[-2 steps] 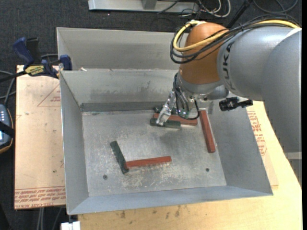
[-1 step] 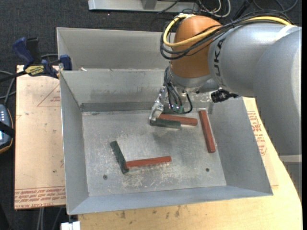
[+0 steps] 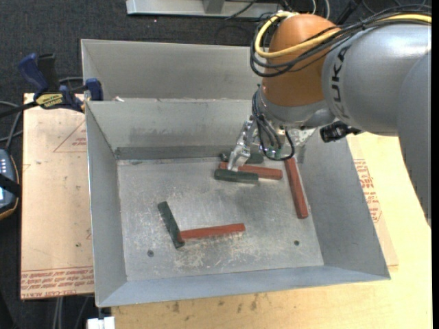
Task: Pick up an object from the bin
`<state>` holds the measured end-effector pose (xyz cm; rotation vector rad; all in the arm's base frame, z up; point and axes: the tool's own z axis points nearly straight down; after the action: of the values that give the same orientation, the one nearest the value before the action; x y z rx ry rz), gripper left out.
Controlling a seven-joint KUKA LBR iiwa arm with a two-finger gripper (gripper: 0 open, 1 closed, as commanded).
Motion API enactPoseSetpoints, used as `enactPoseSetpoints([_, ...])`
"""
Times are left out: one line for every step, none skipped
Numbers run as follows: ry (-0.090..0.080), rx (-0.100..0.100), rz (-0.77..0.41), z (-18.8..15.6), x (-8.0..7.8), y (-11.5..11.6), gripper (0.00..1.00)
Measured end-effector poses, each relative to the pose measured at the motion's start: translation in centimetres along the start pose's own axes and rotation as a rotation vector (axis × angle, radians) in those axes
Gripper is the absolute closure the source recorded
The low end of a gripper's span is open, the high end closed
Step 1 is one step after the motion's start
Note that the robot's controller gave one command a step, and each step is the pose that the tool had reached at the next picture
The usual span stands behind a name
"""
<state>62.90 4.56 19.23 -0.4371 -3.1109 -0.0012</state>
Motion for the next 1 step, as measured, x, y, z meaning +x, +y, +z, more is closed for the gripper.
enactPoseSetpoints([0.002,0.001,0.008,5.27,6.43,-2.94,0.00])
